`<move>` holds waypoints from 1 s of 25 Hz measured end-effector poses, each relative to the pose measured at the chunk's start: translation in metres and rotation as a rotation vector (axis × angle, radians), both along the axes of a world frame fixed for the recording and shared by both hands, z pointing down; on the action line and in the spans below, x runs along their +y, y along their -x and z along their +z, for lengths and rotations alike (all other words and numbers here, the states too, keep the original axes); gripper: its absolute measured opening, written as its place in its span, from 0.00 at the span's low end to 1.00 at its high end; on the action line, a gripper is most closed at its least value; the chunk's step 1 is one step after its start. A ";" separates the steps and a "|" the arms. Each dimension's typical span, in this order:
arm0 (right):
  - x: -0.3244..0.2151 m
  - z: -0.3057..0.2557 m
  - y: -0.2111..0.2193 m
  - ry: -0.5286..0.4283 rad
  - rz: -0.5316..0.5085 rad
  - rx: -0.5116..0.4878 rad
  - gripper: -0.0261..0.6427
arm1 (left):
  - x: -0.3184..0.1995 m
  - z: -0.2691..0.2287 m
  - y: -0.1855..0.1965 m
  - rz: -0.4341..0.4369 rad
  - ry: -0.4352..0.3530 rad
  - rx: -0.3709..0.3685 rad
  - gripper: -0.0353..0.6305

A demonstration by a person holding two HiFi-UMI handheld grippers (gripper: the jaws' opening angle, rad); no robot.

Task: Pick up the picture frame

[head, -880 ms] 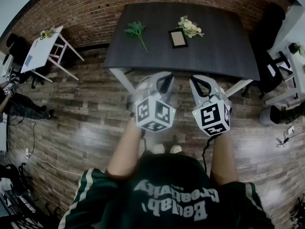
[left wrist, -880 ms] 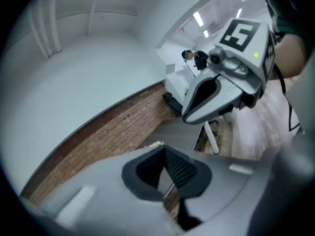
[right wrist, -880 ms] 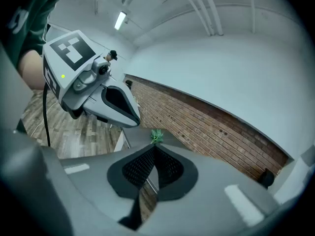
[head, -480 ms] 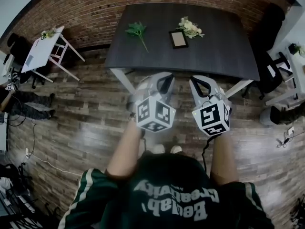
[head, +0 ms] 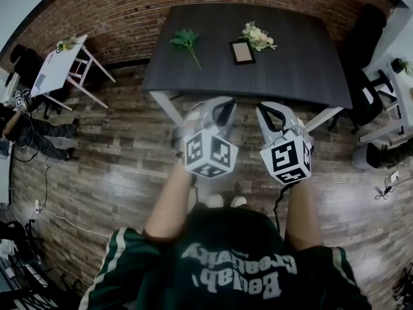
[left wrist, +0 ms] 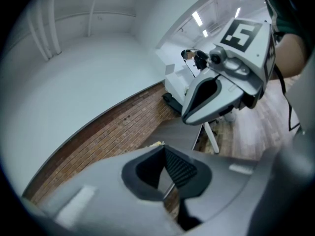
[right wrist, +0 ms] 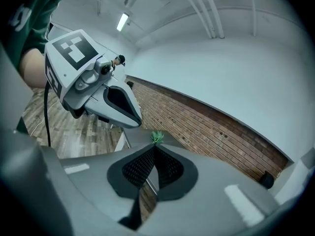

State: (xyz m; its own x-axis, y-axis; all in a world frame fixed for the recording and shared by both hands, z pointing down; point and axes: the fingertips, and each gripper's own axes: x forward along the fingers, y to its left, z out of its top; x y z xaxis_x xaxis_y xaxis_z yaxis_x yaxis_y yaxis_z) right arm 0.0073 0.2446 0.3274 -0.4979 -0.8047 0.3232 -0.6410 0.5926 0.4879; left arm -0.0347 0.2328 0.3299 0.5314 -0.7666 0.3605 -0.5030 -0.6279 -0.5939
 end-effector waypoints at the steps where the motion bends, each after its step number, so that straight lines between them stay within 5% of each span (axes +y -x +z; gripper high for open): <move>1: 0.000 0.000 0.001 -0.001 -0.001 0.004 0.05 | 0.000 0.000 0.000 0.000 0.000 0.002 0.06; 25: -0.001 0.003 0.032 -0.030 0.013 0.042 0.05 | 0.003 0.000 0.030 0.015 0.001 0.011 0.06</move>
